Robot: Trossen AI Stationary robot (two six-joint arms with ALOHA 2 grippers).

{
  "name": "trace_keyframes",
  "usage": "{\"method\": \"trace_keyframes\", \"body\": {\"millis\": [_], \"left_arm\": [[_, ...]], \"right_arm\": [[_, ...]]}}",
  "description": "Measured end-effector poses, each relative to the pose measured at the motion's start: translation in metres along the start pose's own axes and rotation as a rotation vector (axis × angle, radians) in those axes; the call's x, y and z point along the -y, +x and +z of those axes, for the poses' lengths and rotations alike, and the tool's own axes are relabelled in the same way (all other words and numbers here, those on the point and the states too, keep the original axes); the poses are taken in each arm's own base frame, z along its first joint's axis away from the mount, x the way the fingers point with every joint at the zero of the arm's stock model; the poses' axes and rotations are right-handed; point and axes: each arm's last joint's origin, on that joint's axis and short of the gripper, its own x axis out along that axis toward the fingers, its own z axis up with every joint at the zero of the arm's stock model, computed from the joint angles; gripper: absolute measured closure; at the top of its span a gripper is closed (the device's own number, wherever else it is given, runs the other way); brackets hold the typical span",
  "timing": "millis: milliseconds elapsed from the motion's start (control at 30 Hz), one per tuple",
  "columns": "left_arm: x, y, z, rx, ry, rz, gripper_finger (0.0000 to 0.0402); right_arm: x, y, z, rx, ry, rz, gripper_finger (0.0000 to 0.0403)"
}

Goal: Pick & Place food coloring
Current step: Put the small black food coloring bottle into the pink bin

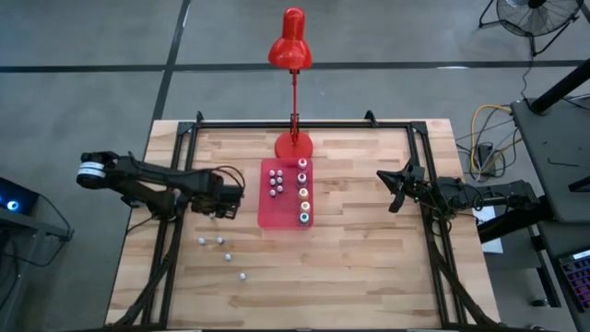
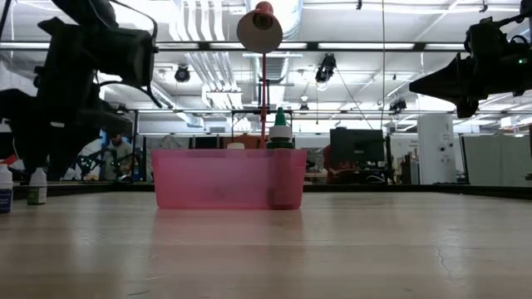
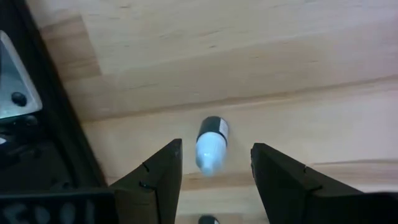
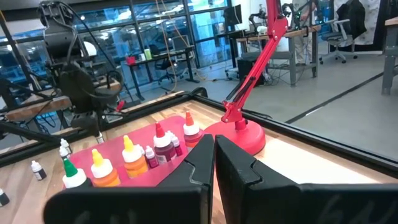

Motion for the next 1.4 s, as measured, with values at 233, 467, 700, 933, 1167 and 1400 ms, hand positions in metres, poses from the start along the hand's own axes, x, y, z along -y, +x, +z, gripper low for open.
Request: {"method": "trace_keyframes", "body": {"millis": [233, 467, 700, 933, 1167, 1400], "left_arm": [[-0.003, 0.016, -0.001, -0.004, -0.001, -0.023, 0.0239], [-0.004, 0.021, -0.001, -0.019, 0.002, -0.033, 0.024], [-0.004, 0.021, -0.001, -0.01, 0.002, -0.03, 0.028], [-0.003, 0.021, -0.001, -0.006, 0.005, -0.039, 0.0346], [0.013, 0.002, 0.003, 0.056, 0.069, -0.131, 0.0361], [0.035, -0.044, 0.01, 0.172, 0.168, -0.258, 0.0361]], "right_arm": [[0.0, 0.0, 0.0, 0.0, 0.0, 0.0, 0.0394], [0.0, 0.0, 0.0, 0.0, 0.0, 0.0, 0.0394], [0.0, 0.0, 0.0, 0.0, 0.0, 0.0, 0.0394], [0.0, 0.0, 0.0, 0.0, 0.0, 0.0, 0.0394], [0.0, 0.0, 0.0, 0.0, 0.0, -0.001, 0.0394], [0.0, 0.0, 0.0, 0.0, 0.0, -0.001, 0.0394]]}}
